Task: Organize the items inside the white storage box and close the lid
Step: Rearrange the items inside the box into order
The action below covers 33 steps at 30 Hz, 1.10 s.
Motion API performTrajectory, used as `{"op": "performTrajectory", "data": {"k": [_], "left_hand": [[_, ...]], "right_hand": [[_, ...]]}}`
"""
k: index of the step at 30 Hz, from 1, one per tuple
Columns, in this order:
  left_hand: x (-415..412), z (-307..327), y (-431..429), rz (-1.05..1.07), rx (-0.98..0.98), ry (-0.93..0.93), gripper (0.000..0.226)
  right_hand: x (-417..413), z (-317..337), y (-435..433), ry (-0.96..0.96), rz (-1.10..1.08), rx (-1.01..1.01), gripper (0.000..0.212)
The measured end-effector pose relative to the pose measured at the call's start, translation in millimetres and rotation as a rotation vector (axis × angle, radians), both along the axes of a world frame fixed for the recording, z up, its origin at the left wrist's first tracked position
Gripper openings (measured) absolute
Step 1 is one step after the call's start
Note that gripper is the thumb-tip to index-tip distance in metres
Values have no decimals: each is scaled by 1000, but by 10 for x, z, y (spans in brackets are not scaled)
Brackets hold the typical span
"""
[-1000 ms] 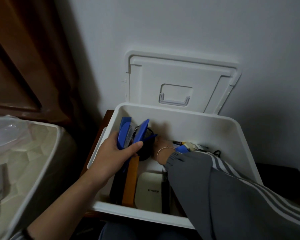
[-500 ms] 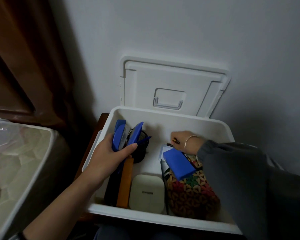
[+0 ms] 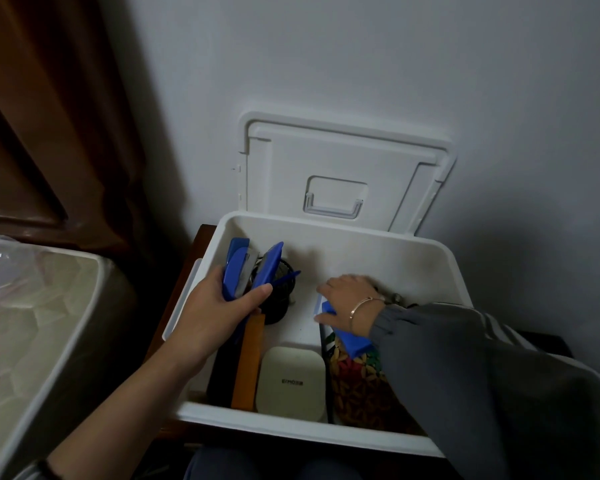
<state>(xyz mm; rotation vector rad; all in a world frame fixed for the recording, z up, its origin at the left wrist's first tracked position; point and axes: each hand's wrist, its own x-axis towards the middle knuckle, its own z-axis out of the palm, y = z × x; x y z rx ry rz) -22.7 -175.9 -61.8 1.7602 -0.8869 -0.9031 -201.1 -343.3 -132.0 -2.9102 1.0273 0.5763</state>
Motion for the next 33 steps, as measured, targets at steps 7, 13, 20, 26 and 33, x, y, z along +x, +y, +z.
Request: {"op": "performTrajectory", "data": {"k": [7, 13, 20, 26, 33], "left_hand": [[16, -42, -3, -20, 23, -33, 60], [34, -150, -18, -169, 136, -94, 37], [-319, -295, -222, -462, 389, -374, 24], [-519, -372, -421, -458, 443, -457, 23], [-225, -287, -171, -241, 346, -573, 25]], "right_hand": [[83, -231, -124, 106, -41, 171, 70], [113, -164, -148, 197, 18, 120, 55], [12, -138, -199, 221, 21, 143, 54], [109, -131, -203, 174, -135, 137, 48], [474, -179, -187, -302, -281, 370, 61]]}}
